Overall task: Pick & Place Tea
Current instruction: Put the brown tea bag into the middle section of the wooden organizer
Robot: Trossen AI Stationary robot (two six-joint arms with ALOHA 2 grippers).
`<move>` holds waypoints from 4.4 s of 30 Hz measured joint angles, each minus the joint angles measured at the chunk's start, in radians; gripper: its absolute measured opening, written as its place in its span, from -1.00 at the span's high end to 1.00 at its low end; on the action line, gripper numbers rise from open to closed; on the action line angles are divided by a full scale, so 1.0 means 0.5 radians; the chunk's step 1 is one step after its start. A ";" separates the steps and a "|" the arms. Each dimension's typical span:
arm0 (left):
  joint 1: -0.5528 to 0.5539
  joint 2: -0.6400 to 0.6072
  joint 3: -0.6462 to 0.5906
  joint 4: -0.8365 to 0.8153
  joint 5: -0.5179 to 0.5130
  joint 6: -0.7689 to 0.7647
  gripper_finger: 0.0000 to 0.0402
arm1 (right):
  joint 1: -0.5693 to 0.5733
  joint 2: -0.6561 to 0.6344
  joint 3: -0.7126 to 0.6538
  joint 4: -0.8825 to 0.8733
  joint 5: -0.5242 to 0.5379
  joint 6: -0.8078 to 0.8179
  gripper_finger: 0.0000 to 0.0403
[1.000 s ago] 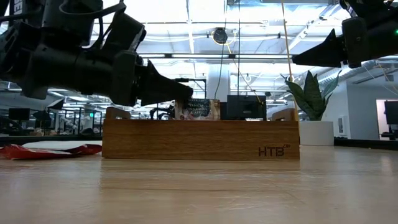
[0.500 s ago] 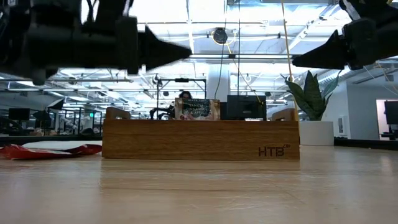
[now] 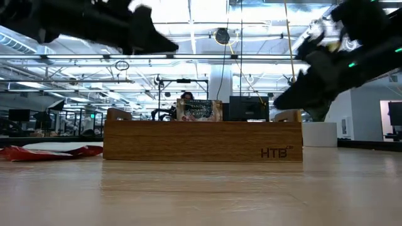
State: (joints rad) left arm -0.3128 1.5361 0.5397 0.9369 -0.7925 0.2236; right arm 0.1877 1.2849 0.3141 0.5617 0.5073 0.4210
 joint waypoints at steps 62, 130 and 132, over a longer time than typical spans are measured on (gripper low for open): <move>0.142 -0.002 0.001 -0.234 0.243 -0.399 0.56 | 0.054 0.615 0.929 -1.990 -0.335 -0.002 1.00; 0.209 -0.002 0.069 -0.211 0.698 -0.867 0.56 | 0.771 0.572 1.080 -2.444 0.576 -0.447 0.99; 0.235 -0.002 0.121 -0.287 0.757 -0.974 0.56 | 0.768 0.583 1.067 -2.419 0.756 -0.585 0.99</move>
State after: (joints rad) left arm -0.1953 1.5352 0.6004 0.7934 -0.4139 -0.2636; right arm 0.5716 1.5762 0.8477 -0.6476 0.8852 0.1284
